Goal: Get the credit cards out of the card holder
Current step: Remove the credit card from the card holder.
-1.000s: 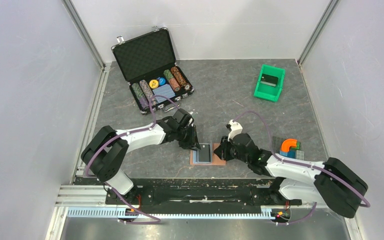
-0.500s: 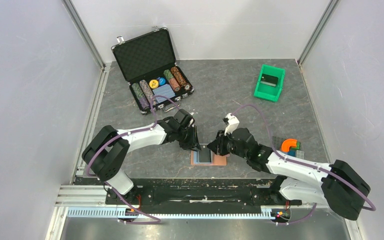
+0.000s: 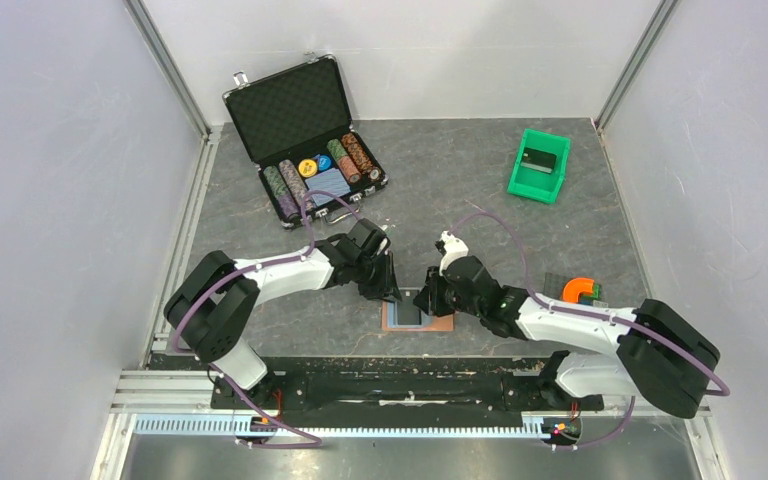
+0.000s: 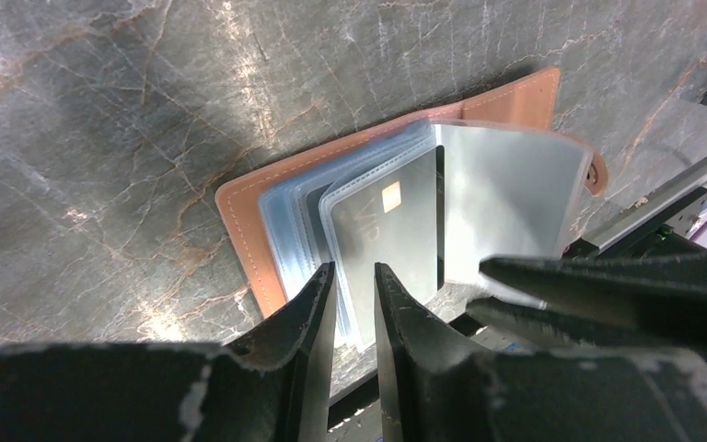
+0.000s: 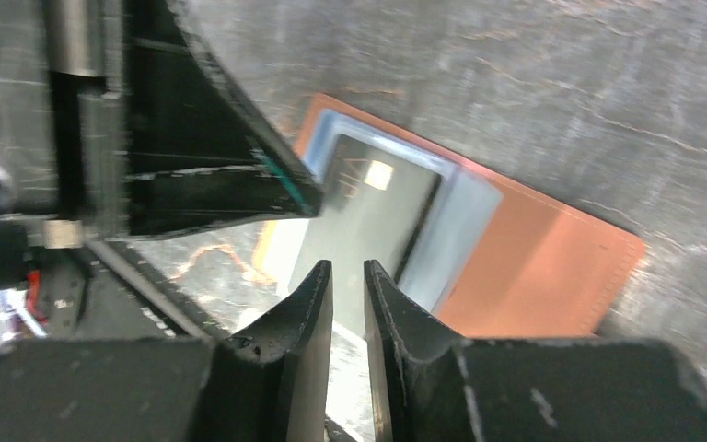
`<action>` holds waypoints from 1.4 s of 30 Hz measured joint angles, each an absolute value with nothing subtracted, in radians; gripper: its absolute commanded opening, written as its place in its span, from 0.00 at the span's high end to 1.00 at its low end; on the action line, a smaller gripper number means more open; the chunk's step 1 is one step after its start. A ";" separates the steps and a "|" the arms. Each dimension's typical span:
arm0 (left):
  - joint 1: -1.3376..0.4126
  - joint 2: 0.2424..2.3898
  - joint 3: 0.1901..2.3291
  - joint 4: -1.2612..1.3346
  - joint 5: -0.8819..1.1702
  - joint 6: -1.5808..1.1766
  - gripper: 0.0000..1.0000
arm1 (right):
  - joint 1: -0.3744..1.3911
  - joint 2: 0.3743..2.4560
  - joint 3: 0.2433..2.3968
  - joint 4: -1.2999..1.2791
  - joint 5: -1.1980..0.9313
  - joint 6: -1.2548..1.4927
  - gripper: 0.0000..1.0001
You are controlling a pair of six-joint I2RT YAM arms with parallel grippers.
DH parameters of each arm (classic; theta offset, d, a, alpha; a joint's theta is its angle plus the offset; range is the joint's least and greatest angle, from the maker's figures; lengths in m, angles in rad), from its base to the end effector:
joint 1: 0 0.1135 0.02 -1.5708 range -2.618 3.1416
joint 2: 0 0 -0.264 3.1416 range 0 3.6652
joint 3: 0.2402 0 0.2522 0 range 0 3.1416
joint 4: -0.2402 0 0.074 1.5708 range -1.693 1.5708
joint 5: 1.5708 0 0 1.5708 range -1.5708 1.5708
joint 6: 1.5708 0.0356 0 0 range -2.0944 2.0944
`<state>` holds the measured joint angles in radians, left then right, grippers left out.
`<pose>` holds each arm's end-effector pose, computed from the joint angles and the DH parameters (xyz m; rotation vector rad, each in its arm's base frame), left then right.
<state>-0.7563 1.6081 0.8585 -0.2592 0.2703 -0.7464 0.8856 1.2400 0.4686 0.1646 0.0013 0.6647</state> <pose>0.2173 -0.2181 0.1627 0.1235 2.7935 -0.8282 0.1530 0.1871 0.1729 -0.2545 2.3018 0.8468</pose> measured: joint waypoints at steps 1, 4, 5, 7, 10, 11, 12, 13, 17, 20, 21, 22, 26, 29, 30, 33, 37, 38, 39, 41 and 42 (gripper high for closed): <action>-0.757 1.608 0.859 -0.261 0.267 -0.746 0.71 | 0.884 1.245 0.469 0.151 0.015 0.663 0.78; -0.760 1.608 0.859 -0.279 0.253 -0.746 0.71 | 0.872 1.251 0.468 0.110 0.046 0.653 0.76; -0.761 1.607 0.859 -0.290 0.242 -0.746 0.71 | 0.865 1.251 0.464 0.111 0.050 0.646 0.76; -0.762 1.604 0.859 -0.310 0.229 -0.746 0.70 | 0.853 1.250 0.447 0.132 0.048 0.632 0.76; -0.762 1.583 0.859 -0.334 0.212 -0.746 0.69 | 0.825 1.240 0.385 0.196 0.012 0.607 0.77; -0.762 1.574 0.859 -0.337 0.212 -0.746 0.69 | 0.812 1.240 0.364 0.221 -0.012 0.603 0.77; -0.762 1.565 0.859 -0.339 0.213 -0.746 0.69 | 0.792 1.240 0.340 0.249 -0.042 0.599 0.78; -0.762 1.556 0.859 -0.339 0.215 -0.746 0.69 | 0.779 1.241 0.326 0.267 -0.064 0.598 0.78; -0.762 1.533 0.859 -0.324 0.236 -0.751 0.69 | 0.734 1.249 0.278 0.366 -0.155 0.594 0.78; -0.762 1.533 0.859 -0.299 0.260 -0.759 0.70 | 0.721 1.258 0.255 0.429 -0.212 0.599 0.79; -0.762 1.535 0.859 -0.290 0.268 -0.761 0.71 | 0.719 1.261 0.252 0.446 -0.224 0.602 0.79; -0.762 1.540 0.859 -0.276 0.274 -0.762 0.71 | 0.716 1.265 0.248 0.463 -0.239 0.604 0.79; -0.762 1.559 0.849 -0.246 0.290 -0.762 0.74 | 0.716 1.276 0.246 0.508 -0.281 0.618 0.79; -0.762 1.569 0.835 -0.236 0.294 -0.762 0.76 | 0.716 1.278 0.246 0.527 -0.293 0.622 0.79; -0.762 1.573 0.831 -0.232 0.295 -0.762 0.77 | 0.716 1.280 0.246 0.531 -0.294 0.624 0.79; -0.762 1.578 0.818 -0.226 0.298 -0.762 0.78 | 0.716 1.300 0.246 0.535 -0.294 0.629 0.79; -0.762 1.579 0.794 -0.218 0.298 -0.762 0.79 | 0.716 1.334 0.246 0.535 -0.295 0.637 0.79; -0.762 1.579 0.791 -0.216 0.298 -0.762 0.79 | 0.716 1.340 0.246 0.535 -0.295 0.638 0.80; -0.762 1.579 0.786 -0.213 0.298 -0.762 0.79 | 0.716 1.346 0.246 0.535 -0.297 0.640 0.80; -0.762 1.579 0.778 -0.208 0.298 -0.762 0.79 | 0.715 1.357 0.246 0.538 -0.302 0.643 0.80; -0.762 1.579 0.775 -0.206 0.298 -0.762 0.79 | 0.715 1.361 0.246 0.540 -0.306 0.645 0.79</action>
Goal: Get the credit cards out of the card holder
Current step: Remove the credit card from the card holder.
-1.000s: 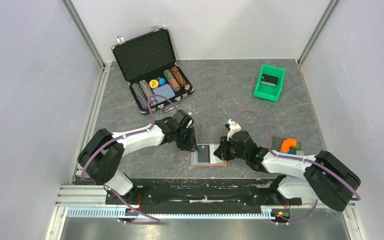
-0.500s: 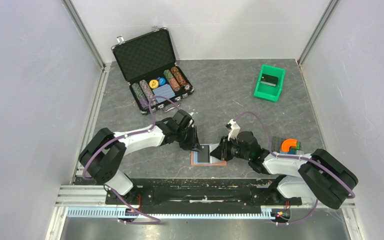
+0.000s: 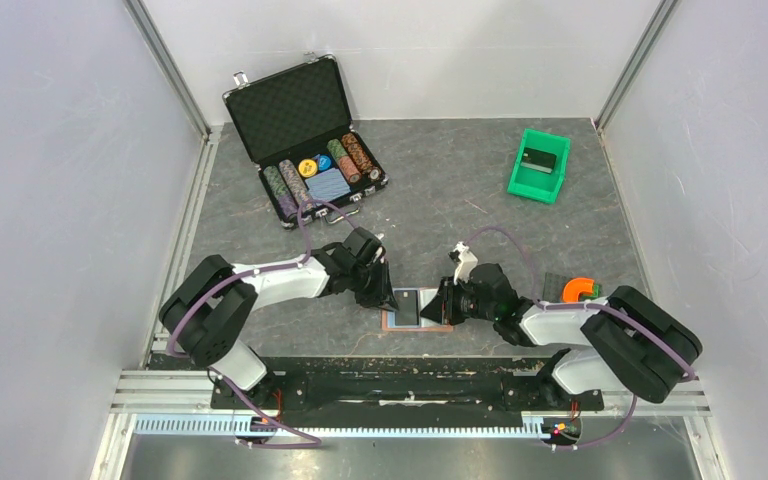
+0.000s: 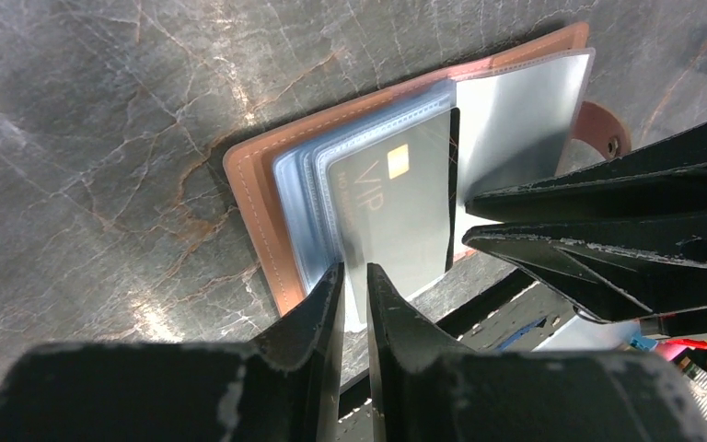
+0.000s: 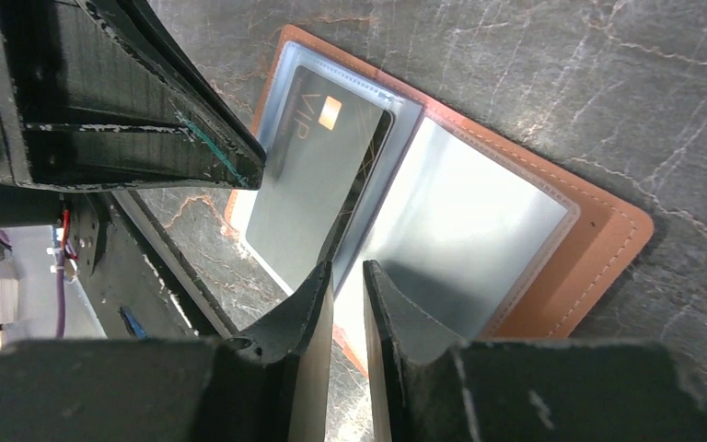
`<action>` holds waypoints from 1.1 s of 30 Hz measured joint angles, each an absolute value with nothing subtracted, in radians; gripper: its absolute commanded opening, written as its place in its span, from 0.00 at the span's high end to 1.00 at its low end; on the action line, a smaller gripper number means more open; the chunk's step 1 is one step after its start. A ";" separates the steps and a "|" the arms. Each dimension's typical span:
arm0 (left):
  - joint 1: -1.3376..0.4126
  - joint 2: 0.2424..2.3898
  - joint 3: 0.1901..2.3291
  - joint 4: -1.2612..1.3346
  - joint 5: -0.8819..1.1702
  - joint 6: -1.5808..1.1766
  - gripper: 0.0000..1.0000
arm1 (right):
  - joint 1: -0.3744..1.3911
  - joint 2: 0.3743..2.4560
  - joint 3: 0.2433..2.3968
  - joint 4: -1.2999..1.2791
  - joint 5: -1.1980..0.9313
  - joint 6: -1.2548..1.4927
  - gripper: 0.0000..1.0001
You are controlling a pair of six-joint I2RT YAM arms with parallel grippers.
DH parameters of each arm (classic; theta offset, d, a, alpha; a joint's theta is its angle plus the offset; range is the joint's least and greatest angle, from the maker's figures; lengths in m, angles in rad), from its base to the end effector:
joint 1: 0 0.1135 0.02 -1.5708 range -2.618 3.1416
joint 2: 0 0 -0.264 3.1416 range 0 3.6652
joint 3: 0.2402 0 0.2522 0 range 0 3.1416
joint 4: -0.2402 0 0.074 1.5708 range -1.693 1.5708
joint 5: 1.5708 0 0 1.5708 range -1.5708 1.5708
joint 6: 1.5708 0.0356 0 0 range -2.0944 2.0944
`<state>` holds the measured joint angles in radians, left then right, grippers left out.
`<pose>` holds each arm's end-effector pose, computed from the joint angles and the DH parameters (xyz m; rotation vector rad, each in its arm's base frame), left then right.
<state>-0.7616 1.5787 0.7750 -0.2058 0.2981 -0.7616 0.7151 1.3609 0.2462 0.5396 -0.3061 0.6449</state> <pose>0.2047 -0.2096 0.1513 0.1216 2.8093 -0.8641 0.1571 0.1506 0.1195 -0.2764 2.3167 1.0735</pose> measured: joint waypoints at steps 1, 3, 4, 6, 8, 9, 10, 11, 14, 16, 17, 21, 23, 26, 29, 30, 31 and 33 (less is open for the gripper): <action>-0.762 1.579 0.772 -0.203 0.298 -0.762 0.79 | 0.715 1.364 0.246 0.544 -0.312 0.648 0.79; -0.762 1.579 0.767 -0.195 0.299 -0.762 0.79 | 0.715 1.370 0.246 0.559 -0.320 0.660 0.79; -0.762 1.579 0.763 -0.189 0.300 -0.762 0.79 | 0.715 1.375 0.246 0.568 -0.324 0.664 0.79; -0.762 1.579 0.759 -0.181 0.305 -0.766 0.79 | 0.715 1.384 0.246 0.579 -0.333 0.672 0.80; -0.762 1.579 0.756 -0.175 0.309 -0.768 0.80 | 0.715 1.397 0.246 0.590 -0.342 0.680 0.79; -0.762 1.578 0.753 -0.171 0.313 -0.770 0.80 | 0.715 1.403 0.246 0.593 -0.345 0.682 0.80; -0.762 1.578 0.750 -0.168 0.316 -0.772 0.80 | 0.715 1.409 0.246 0.595 -0.347 0.686 0.80; -0.762 1.577 0.747 -0.165 0.317 -0.774 0.80 | 0.715 1.413 0.246 0.598 -0.348 0.688 0.80; -0.762 1.574 0.741 -0.156 0.318 -0.777 0.80 | 0.715 1.423 0.246 0.613 -0.355 0.693 0.80; -0.762 1.573 0.737 -0.152 0.318 -0.779 0.80 | 0.715 1.427 0.246 0.620 -0.361 0.697 0.80; -0.762 1.572 0.735 -0.150 0.318 -0.780 0.80 | 0.714 1.430 0.246 0.625 -0.363 0.700 0.80; -0.762 1.571 0.731 -0.144 0.322 -0.783 0.80 | 0.709 1.449 0.244 0.650 -0.374 0.717 0.80; -0.762 1.571 0.729 -0.142 0.324 -0.784 0.80 | 0.708 1.457 0.240 0.667 -0.377 0.724 0.82; -0.762 1.571 0.725 -0.138 0.324 -0.784 0.80 | 0.704 1.464 0.229 0.693 -0.385 0.735 0.92; -0.762 1.571 0.722 -0.133 0.324 -0.785 0.80 | 0.697 1.468 0.214 0.722 -0.390 0.750 0.97; -0.761 1.570 0.721 -0.133 0.324 -0.785 0.80 | 0.693 1.468 0.207 0.735 -0.393 0.757 0.98; -0.762 1.570 0.720 -0.133 0.324 -0.785 0.79 | 0.691 1.468 0.201 0.745 -0.396 0.761 0.99; -0.762 1.570 0.720 -0.133 0.324 -0.784 0.79 | 0.687 1.467 0.196 0.753 -0.402 0.768 1.00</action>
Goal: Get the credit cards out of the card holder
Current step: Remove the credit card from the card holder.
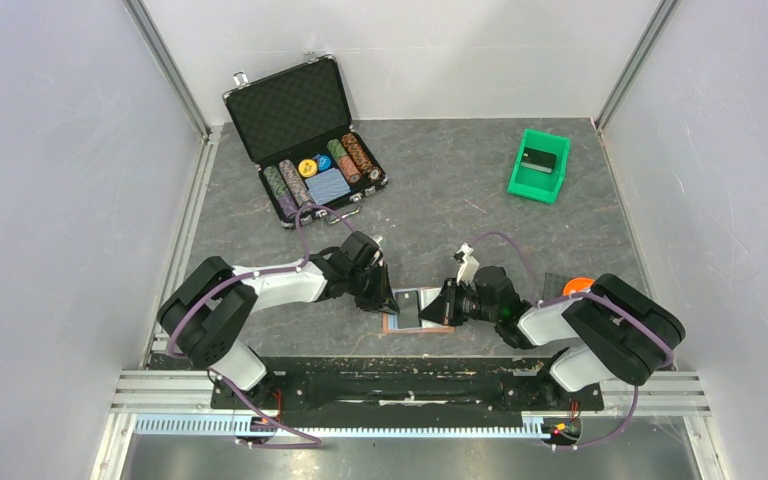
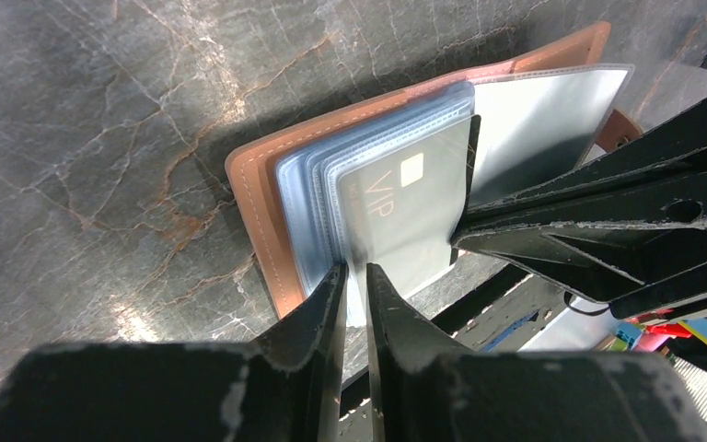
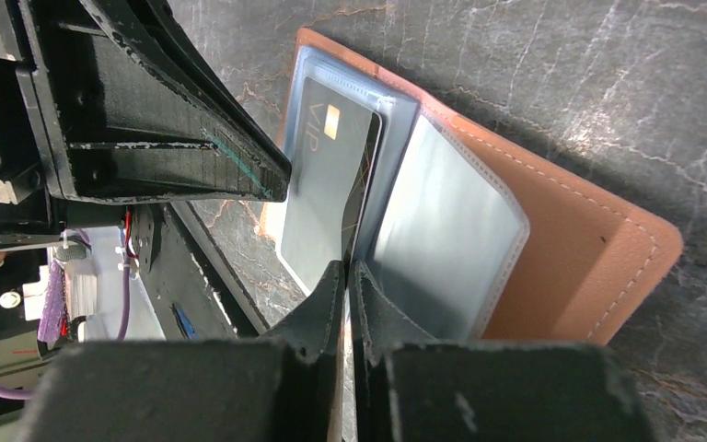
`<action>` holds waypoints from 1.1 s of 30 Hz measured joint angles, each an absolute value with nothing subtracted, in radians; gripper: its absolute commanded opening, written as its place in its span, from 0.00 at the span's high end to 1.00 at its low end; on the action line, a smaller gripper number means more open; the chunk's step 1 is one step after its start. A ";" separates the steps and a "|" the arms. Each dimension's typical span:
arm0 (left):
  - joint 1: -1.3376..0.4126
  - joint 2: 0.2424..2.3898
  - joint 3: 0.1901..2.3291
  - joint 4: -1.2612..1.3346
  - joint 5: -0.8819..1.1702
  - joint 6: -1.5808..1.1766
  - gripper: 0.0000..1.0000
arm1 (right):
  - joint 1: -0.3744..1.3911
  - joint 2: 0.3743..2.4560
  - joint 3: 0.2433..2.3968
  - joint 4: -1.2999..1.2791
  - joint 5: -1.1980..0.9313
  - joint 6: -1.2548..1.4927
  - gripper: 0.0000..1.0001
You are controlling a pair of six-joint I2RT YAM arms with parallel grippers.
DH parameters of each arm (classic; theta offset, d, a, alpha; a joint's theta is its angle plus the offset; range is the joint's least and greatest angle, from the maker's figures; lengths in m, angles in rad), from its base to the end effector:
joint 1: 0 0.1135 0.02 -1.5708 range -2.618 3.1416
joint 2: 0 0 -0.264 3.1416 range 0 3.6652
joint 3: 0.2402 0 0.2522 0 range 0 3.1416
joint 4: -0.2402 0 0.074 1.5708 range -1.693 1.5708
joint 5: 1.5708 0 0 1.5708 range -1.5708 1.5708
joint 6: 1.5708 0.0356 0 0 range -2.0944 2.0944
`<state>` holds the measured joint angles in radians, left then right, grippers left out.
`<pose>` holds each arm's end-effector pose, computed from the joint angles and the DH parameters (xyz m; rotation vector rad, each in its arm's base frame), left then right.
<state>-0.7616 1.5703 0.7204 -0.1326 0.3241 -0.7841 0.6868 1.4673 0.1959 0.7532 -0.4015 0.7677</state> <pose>0.1995 -0.2059 0.1435 0.1071 2.7983 -0.9189 0.1575 0.1471 0.1068 -0.1789 2.3124 1.2397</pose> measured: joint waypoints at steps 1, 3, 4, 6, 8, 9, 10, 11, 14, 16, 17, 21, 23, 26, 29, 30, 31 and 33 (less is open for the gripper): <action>-0.762 1.570 0.720 -0.133 0.324 -0.784 0.79 | 0.685 1.467 0.195 0.755 -0.404 0.768 1.00; -0.762 1.571 0.720 -0.133 0.324 -0.784 0.79 | 0.683 1.463 0.193 0.756 -0.408 0.768 1.00; -0.762 1.571 0.720 -0.133 0.324 -0.784 0.79 | 0.682 1.459 0.192 0.756 -0.411 0.768 1.00; -0.762 1.571 0.721 -0.136 0.323 -0.784 0.79 | 0.679 1.453 0.191 0.756 -0.415 0.767 1.00; -0.762 1.571 0.721 -0.138 0.322 -0.784 0.79 | 0.677 1.450 0.190 0.756 -0.418 0.767 1.00; -0.762 1.571 0.721 -0.139 0.321 -0.784 0.79 | 0.675 1.449 0.187 0.757 -0.421 0.768 1.00; -0.762 1.571 0.721 -0.139 0.321 -0.784 0.78 | 0.673 1.447 0.186 0.756 -0.422 0.768 1.00; -0.762 1.572 0.721 -0.140 0.320 -0.784 0.78 | 0.671 1.445 0.186 0.754 -0.423 0.768 1.00; -0.762 1.576 0.725 -0.145 0.320 -0.784 0.78 | 0.667 1.437 0.186 0.738 -0.428 0.767 1.00; -0.762 1.578 0.727 -0.147 0.321 -0.784 0.77 | 0.661 1.428 0.186 0.726 -0.430 0.767 1.00; -0.763 1.578 0.728 -0.148 0.319 -0.784 0.77 | 0.657 1.422 0.186 0.720 -0.432 0.767 1.00; -0.765 1.583 0.729 -0.154 0.313 -0.783 0.77 | 0.646 1.404 0.186 0.694 -0.433 0.765 0.99; -0.765 1.585 0.732 -0.156 0.313 -0.783 0.77 | 0.643 1.402 0.186 0.682 -0.433 0.765 0.99; -0.765 1.586 0.735 -0.159 0.313 -0.783 0.76 | 0.637 1.396 0.187 0.661 -0.433 0.763 0.99; -0.765 1.586 0.736 -0.161 0.313 -0.783 0.76 | 0.635 1.389 0.188 0.649 -0.434 0.764 1.00; -0.765 1.586 0.736 -0.162 0.312 -0.783 0.76 | 0.634 1.389 0.189 0.649 -0.435 0.768 1.00; -0.765 1.586 0.736 -0.162 0.312 -0.783 0.75 | 0.632 1.389 0.189 0.648 -0.438 0.770 1.00; -0.765 1.586 0.738 -0.165 0.311 -0.783 0.75 | 0.630 1.389 0.189 0.649 -0.442 0.780 1.00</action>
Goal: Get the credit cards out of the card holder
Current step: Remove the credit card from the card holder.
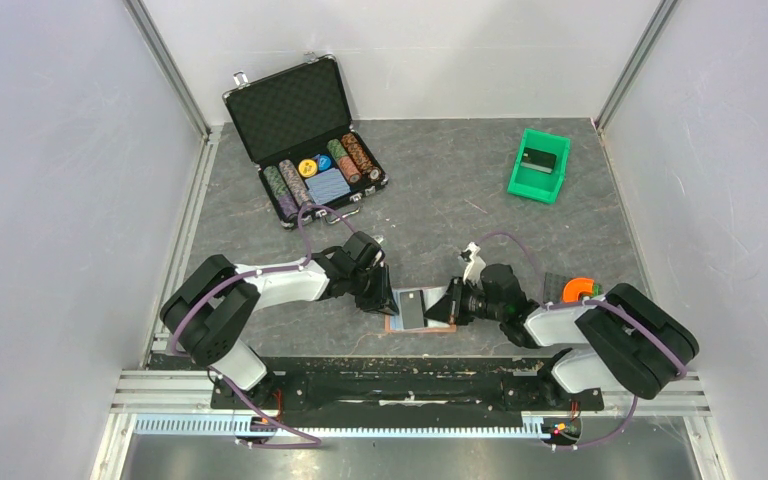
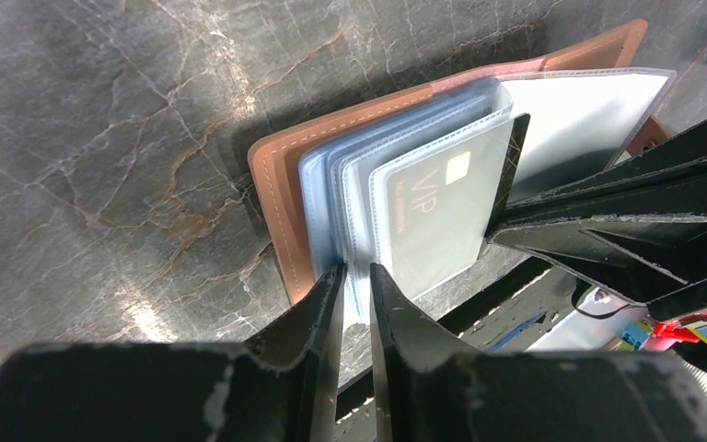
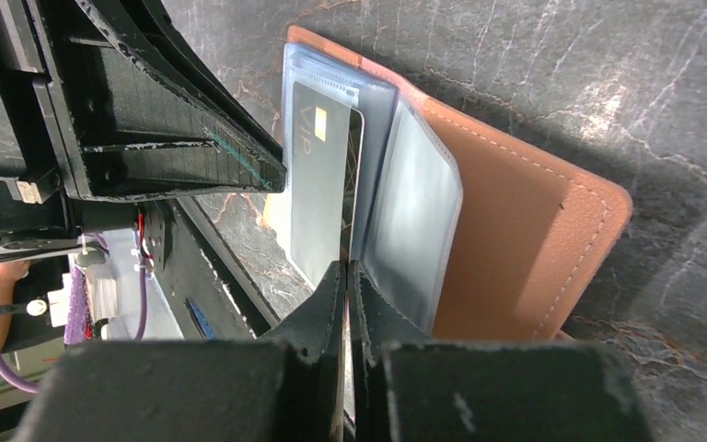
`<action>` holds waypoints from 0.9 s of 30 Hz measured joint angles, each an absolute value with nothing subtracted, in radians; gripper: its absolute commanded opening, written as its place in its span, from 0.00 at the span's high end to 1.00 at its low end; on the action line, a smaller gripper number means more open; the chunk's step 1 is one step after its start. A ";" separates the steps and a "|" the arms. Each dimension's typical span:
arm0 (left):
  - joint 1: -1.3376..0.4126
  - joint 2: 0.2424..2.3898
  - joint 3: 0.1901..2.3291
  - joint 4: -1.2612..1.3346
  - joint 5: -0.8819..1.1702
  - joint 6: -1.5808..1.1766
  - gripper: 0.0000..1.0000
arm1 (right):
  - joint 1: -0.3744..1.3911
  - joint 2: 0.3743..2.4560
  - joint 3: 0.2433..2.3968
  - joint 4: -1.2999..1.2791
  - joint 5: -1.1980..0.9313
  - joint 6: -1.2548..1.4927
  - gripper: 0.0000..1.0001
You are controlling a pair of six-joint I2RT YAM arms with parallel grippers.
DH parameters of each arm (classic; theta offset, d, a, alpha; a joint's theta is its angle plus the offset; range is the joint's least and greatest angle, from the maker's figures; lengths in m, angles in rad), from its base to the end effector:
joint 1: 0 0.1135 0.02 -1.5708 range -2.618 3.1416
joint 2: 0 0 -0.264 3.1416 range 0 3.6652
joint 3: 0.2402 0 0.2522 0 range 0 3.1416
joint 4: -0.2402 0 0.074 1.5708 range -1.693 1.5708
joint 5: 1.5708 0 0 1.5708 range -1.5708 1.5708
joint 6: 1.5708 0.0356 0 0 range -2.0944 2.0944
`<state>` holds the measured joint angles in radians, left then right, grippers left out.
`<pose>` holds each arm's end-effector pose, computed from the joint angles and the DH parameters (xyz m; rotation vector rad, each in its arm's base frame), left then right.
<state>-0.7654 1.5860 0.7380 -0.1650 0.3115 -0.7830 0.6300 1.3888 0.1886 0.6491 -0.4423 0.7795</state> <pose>0.2002 -0.2075 0.1419 0.1021 2.8246 -0.8823 0.1585 0.1344 0.1109 -0.1182 2.3476 1.2443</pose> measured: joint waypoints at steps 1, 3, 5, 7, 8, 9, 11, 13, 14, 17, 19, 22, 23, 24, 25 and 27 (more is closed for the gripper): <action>-0.766 1.586 0.739 -0.168 0.310 -0.783 0.75 | 0.628 1.388 0.189 0.649 -0.443 0.787 1.00; -0.766 1.586 0.741 -0.172 0.307 -0.783 0.73 | 0.623 1.382 0.188 0.646 -0.443 0.796 1.00; -0.767 1.586 0.742 -0.174 0.305 -0.783 0.72 | 0.612 1.352 0.186 0.627 -0.439 0.801 1.00; -0.768 1.586 0.742 -0.173 0.305 -0.783 0.71 | 0.599 1.309 0.181 0.604 -0.427 0.800 1.00; -0.768 1.586 0.742 -0.173 0.305 -0.783 0.71 | 0.593 1.287 0.179 0.592 -0.420 0.798 1.00; -0.768 1.586 0.743 -0.174 0.305 -0.782 0.71 | 0.587 1.266 0.177 0.576 -0.413 0.793 1.00; -0.768 1.586 0.746 -0.179 0.304 -0.778 0.71 | 0.575 1.230 0.177 0.543 -0.404 0.783 1.00; -0.768 1.586 0.749 -0.184 0.300 -0.775 0.70 | 0.565 1.201 0.177 0.512 -0.394 0.768 1.00; -0.768 1.586 0.750 -0.185 0.298 -0.775 0.69 | 0.560 1.185 0.177 0.496 -0.390 0.760 1.00; -0.770 1.586 0.752 -0.186 0.297 -0.775 0.66 | 0.546 1.143 0.177 0.448 -0.376 0.731 1.00; -0.770 1.584 0.754 -0.187 0.297 -0.774 0.64 | 0.536 1.113 0.179 0.406 -0.364 0.706 1.00; -0.770 1.574 0.755 -0.198 0.294 -0.772 0.59 | 0.522 1.089 0.193 0.351 -0.361 0.675 1.00; -0.770 1.569 0.755 -0.205 0.291 -0.769 0.58 | 0.519 1.084 0.199 0.339 -0.361 0.667 1.00; -0.770 1.562 0.755 -0.213 0.289 -0.768 0.57 | 0.516 1.079 0.204 0.326 -0.362 0.659 1.00; -0.770 1.557 0.755 -0.220 0.289 -0.767 0.55 | 0.514 1.076 0.207 0.317 -0.365 0.652 1.00; -0.770 1.548 0.755 -0.231 0.289 -0.765 0.52 | 0.511 1.067 0.208 0.306 -0.373 0.635 1.00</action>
